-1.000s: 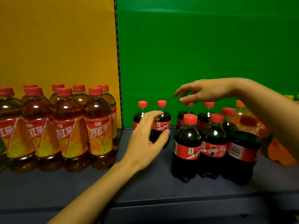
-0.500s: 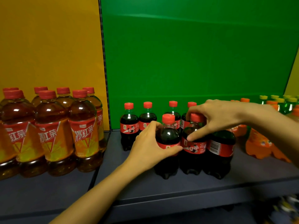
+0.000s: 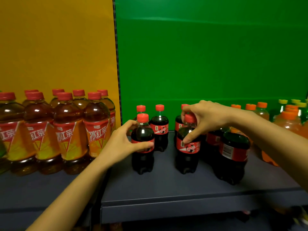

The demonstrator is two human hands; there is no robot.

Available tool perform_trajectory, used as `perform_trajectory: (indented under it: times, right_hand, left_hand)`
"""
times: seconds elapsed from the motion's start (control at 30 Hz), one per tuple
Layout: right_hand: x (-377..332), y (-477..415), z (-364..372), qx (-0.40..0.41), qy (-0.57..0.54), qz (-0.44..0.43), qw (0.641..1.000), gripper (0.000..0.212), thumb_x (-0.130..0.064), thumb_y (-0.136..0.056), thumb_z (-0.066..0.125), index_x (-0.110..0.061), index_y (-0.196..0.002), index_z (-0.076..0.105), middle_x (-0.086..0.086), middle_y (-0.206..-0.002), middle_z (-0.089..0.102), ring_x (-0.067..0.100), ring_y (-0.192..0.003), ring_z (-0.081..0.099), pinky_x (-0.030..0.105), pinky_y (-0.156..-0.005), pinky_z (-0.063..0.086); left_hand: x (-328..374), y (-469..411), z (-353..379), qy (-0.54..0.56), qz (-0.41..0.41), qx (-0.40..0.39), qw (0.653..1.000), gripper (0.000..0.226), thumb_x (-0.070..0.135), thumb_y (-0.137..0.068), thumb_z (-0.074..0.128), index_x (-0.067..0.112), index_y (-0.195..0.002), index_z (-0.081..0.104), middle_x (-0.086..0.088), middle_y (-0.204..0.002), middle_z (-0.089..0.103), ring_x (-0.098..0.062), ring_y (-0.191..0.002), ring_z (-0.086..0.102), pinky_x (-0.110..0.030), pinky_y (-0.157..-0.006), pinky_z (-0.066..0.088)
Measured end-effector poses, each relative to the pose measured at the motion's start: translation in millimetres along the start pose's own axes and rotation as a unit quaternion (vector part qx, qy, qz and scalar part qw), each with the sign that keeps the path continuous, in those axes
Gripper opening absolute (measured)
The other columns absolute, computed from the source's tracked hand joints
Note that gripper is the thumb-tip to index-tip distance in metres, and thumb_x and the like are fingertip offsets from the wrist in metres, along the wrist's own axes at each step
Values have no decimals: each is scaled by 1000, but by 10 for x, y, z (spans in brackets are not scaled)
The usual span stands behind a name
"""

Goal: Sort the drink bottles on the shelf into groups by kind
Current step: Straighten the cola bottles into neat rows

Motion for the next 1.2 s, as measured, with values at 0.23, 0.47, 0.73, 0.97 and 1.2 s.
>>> perform_trajectory:
  times: [0.23,0.47,0.73,0.97,1.2]
  right_hand:
    - [-236,-301,113,18,-119,-53,991,62,-46,-58,82,-27,-101,43,-20,-74,46,0,-65,45,13,-55,31]
    - [-279,-343,286,45,-228,-52,971,64,-30,-63,83,-17,-116,49,-14,-105,53,5,-89,51,2,-67,37]
    - [-297,-321,360,55,-234,-23,971,72,-35,-66,80,-18,-127,44,-8,-111,57,7,-99,55,16,-80,38]
    - [-178,-190,135,93,-232,-2,968,51,-41,-80,65,-15,-122,53,0,-121,60,13,-106,60,23,-91,46]
    - [335,-90,-199,175,-164,47,970,29,-25,-88,59,-12,-114,61,3,-115,64,15,-106,59,24,-95,42]
  left_hand:
    - [-151,-18,-70,6,-16,32,999,68,30,-65,78,20,-124,45,7,-118,53,-9,-111,52,-25,-95,46]
    - [-227,22,-14,37,13,54,998,60,36,-64,73,32,-117,45,12,-119,52,-9,-116,50,-20,-92,47]
    - [-220,33,46,28,42,58,997,68,43,-64,68,26,-125,47,3,-128,53,-11,-117,53,-20,-91,50]
    - [-79,41,2,-54,96,164,980,69,38,-78,70,15,-135,37,0,-135,42,-7,-122,42,-23,-101,38]
    - [484,-152,19,-104,265,187,940,29,27,-83,55,9,-106,56,6,-106,52,-7,-101,51,-17,-87,43]
Point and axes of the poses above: each hand's wrist, its own y-axis away from the middle knuckle, its own z-axis out of the palm, x = y × z, the point moved 1 cm from there along -y, towards the middle knuckle
